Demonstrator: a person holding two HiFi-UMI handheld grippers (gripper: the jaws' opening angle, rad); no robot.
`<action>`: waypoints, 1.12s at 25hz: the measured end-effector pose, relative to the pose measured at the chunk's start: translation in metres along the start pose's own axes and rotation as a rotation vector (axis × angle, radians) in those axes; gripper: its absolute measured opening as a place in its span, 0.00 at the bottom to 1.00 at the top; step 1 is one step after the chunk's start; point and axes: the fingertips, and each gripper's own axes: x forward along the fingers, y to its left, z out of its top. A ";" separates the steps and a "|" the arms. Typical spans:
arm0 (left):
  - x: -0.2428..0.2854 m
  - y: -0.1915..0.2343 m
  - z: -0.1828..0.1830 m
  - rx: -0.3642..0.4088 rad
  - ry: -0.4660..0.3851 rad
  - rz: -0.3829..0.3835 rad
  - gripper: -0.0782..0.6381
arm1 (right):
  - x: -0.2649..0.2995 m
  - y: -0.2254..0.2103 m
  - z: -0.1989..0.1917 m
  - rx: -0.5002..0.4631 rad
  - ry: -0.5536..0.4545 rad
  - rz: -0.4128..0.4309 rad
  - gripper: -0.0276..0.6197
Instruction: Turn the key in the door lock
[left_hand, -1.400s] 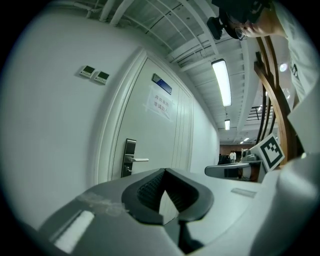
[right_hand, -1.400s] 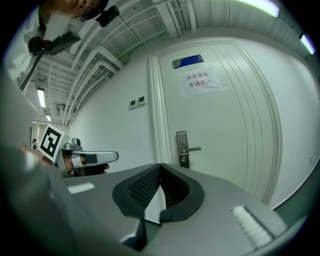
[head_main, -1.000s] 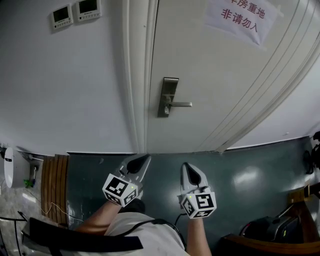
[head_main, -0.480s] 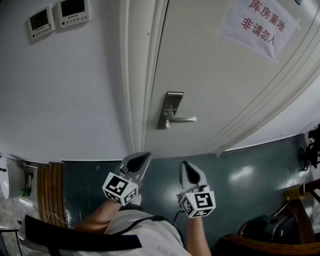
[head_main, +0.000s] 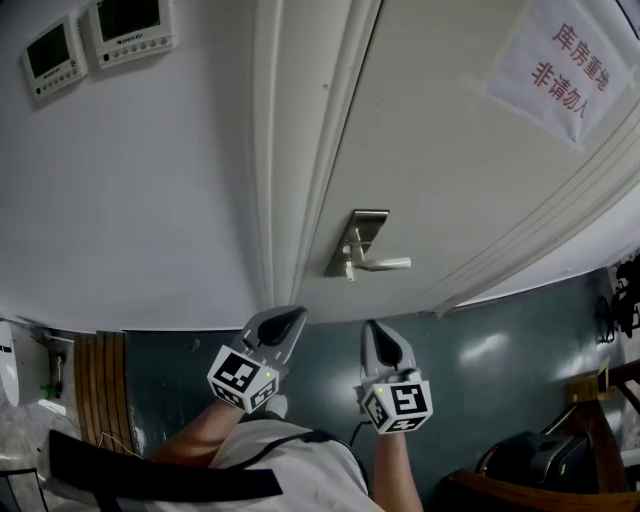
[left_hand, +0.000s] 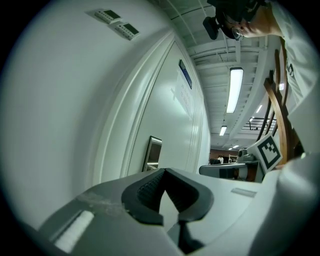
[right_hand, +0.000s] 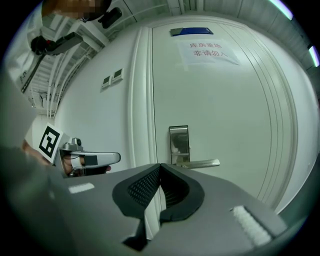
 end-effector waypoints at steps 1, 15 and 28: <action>0.001 0.005 0.000 -0.002 0.001 0.000 0.12 | 0.005 0.001 0.001 -0.001 0.001 -0.001 0.06; 0.006 0.027 -0.011 -0.014 0.014 0.041 0.12 | 0.033 -0.015 -0.021 0.067 0.016 0.002 0.06; 0.047 -0.003 -0.009 0.005 0.015 0.083 0.12 | 0.094 -0.056 -0.062 0.105 0.083 0.102 0.09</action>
